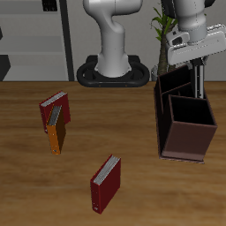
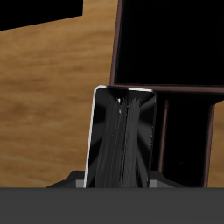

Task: Place the striped book into the left desk caddy's back compartment

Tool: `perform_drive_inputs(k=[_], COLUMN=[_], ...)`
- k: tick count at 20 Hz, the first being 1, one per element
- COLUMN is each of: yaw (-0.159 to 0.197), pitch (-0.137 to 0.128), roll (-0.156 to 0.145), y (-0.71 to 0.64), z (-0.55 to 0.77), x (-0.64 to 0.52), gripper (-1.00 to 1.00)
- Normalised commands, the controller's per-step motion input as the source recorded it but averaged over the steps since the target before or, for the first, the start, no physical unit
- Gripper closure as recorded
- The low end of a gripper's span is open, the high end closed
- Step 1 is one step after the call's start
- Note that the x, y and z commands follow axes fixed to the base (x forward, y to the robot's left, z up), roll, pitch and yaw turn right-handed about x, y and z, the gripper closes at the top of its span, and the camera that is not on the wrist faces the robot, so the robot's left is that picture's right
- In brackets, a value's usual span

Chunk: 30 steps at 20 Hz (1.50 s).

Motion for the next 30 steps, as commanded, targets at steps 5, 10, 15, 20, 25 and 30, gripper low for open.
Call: perform_drive_inputs(k=[5, 10, 15, 20, 25, 30], yaw=[-0.020, -0.044, -0.019, -0.050, -0.025, -0.025], pitch=[0.008, 0.062, 0.098, 0.183, 0.089, 0.000], roll=[-0.021, -0.024, -0.012, 0.087, 0.080, 0.005], y=[0.03, -0.20, -0.17, -0.20, -0.08, -0.04], z=[-0.06, -0.29, -0.37, -0.50, -0.23, 0.03], x=[0.08, 0.17, 0.19, 0.25, 0.09, -0.08], gripper=[1.00, 1.00, 1.00, -1.00, -1.00, -1.00])
